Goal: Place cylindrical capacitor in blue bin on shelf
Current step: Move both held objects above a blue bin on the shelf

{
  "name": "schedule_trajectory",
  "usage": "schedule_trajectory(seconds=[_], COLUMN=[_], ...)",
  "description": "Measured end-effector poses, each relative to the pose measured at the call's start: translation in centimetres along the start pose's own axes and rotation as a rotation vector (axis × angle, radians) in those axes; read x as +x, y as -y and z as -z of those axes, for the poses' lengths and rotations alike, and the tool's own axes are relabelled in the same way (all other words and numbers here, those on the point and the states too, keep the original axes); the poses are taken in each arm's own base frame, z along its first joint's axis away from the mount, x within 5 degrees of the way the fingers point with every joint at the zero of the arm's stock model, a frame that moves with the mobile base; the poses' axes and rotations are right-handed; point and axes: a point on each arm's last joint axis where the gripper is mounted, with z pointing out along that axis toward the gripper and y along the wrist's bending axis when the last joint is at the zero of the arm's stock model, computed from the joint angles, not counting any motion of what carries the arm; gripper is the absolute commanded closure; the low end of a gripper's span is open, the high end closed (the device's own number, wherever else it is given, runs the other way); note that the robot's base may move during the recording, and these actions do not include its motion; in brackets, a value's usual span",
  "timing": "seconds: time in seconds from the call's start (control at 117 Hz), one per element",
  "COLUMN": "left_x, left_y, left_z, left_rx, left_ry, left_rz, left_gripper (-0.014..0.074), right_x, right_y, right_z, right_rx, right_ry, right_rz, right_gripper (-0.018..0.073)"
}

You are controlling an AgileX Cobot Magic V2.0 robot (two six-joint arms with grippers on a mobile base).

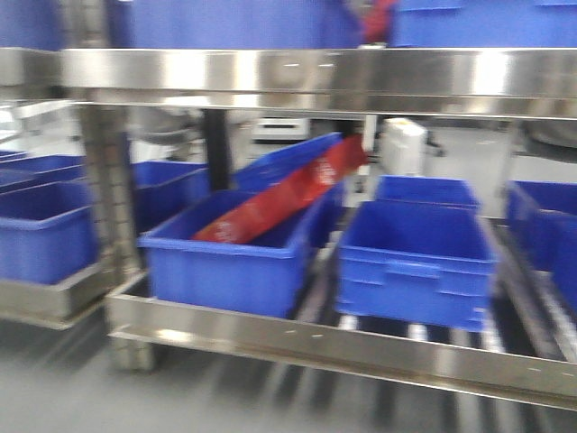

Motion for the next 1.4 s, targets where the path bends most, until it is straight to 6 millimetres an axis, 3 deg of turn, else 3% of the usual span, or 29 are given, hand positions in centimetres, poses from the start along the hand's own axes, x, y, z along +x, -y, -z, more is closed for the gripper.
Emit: schedule_trajectory(seconds=[1.398], left_x=[0.02], left_y=[0.0], left_z=[-0.01], left_rx=[0.0], left_ry=[-0.001], left_rz=[0.0], left_gripper=[0.0707], right_x=[0.0], right_y=[0.0], right_z=[0.0], right_rx=[0.0], right_ry=[0.0], right_rz=[0.002], right_gripper=[0.0703])
